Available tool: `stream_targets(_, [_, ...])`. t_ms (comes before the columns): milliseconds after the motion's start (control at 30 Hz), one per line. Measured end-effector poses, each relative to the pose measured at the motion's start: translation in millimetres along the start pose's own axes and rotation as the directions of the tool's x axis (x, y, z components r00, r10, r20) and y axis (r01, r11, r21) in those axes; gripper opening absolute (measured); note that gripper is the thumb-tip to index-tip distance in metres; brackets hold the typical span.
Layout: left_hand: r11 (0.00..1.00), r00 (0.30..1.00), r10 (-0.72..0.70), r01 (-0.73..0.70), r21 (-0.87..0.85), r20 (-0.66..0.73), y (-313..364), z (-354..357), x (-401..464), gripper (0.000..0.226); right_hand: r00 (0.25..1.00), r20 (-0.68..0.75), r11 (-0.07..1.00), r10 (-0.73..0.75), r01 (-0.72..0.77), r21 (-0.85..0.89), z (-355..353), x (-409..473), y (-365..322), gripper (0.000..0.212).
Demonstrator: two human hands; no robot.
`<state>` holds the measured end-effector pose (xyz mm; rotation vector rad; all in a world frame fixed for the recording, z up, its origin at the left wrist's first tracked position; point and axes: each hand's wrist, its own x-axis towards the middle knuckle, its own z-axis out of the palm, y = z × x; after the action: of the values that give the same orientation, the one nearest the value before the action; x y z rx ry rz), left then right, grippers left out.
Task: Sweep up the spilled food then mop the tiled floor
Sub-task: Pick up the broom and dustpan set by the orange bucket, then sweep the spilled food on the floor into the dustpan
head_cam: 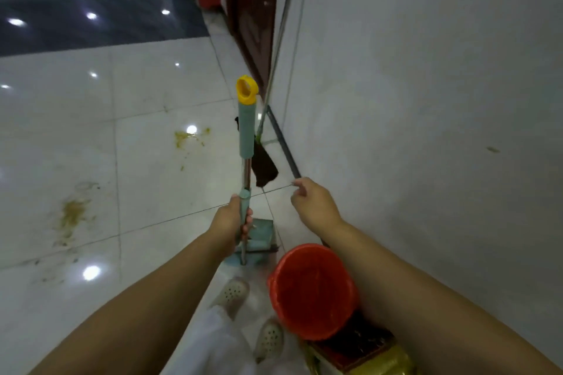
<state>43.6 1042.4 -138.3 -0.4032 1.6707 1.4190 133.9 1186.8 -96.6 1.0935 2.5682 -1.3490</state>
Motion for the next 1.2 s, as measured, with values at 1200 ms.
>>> stream_targets(1200, [0.935,0.936,-0.056,-0.073,-0.347,-0.347,-69,-275,-151,0.038,0.569,0.8,0.739,0.192,-0.62,0.264,232,-129,-253,0.015])
